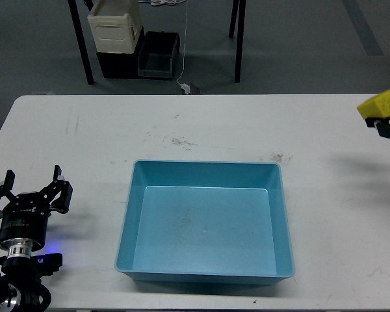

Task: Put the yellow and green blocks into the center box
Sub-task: 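Lift the yellow cube with the right gripper and carry it over the bin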

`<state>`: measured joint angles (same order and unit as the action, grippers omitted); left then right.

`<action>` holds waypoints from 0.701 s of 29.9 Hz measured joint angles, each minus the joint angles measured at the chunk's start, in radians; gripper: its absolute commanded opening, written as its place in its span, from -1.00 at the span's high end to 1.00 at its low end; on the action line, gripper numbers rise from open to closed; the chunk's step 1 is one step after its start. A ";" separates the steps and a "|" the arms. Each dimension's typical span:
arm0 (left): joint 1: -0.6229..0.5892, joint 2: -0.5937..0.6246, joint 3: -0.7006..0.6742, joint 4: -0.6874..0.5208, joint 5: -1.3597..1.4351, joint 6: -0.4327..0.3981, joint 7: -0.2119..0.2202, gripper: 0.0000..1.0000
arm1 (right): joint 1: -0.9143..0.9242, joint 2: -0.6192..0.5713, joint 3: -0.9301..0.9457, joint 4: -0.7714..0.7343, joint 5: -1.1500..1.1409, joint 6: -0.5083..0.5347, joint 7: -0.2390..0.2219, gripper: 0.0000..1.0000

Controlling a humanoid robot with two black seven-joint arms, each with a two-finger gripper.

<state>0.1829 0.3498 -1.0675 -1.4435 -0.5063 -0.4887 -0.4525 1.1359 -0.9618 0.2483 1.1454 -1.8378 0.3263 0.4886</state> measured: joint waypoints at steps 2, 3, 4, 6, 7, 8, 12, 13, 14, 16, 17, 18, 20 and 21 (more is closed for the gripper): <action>0.000 0.001 -0.001 0.000 0.000 0.000 0.000 -1.00 | 0.072 0.000 0.008 0.024 0.086 -0.001 0.000 1.00; 0.000 0.001 -0.002 0.000 0.000 0.000 0.000 -1.00 | 0.106 0.001 0.005 0.039 0.113 0.000 0.000 1.00; 0.000 0.001 -0.003 -0.001 0.000 0.000 0.000 -1.00 | 0.146 0.006 -0.007 0.057 0.134 0.002 0.000 1.00; 0.000 0.001 -0.009 -0.001 0.000 0.000 -0.001 -1.00 | 0.231 0.029 -0.066 0.091 0.150 0.005 0.000 1.00; 0.000 0.001 -0.013 -0.002 0.000 0.000 -0.001 -1.00 | 0.281 0.048 -0.112 0.107 0.152 0.006 0.000 1.00; 0.000 0.001 -0.017 -0.002 -0.001 0.000 -0.001 -1.00 | 0.336 0.069 -0.169 0.122 0.153 0.006 0.000 1.00; 0.001 0.002 -0.021 -0.002 -0.001 0.000 -0.002 -1.00 | 0.516 0.167 -0.364 0.178 0.151 0.006 0.000 1.00; 0.001 0.002 -0.021 -0.002 -0.001 0.000 -0.002 -1.00 | 0.552 0.204 -0.403 0.191 0.151 0.006 0.000 1.00; 0.001 0.002 -0.022 -0.002 -0.001 0.000 -0.002 -1.00 | 0.581 0.240 -0.434 0.198 0.151 0.006 0.000 0.99; 0.001 0.002 -0.023 -0.002 -0.001 0.000 -0.002 -1.00 | 0.622 0.307 -0.480 0.205 0.151 0.006 0.000 0.99; 0.001 0.002 -0.024 -0.002 -0.001 0.000 -0.002 -1.00 | 0.639 0.346 -0.504 0.206 0.151 0.006 0.000 0.99; 0.001 0.002 -0.027 -0.002 -0.001 0.000 -0.002 -1.00 | 0.653 0.384 -0.526 0.208 0.150 0.006 0.000 0.99; 0.001 0.002 -0.036 -0.002 -0.001 0.000 -0.002 -1.00 | 0.675 0.457 -0.566 0.208 0.149 0.006 0.000 0.99; 0.001 0.002 -0.041 -0.002 -0.001 0.000 -0.002 -1.00 | 0.684 0.497 -0.588 0.208 0.149 0.006 0.000 0.99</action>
<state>0.1842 0.3514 -1.1082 -1.4452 -0.5078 -0.4887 -0.4543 1.8203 -0.4650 -0.3398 1.3530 -1.6887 0.3324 0.4889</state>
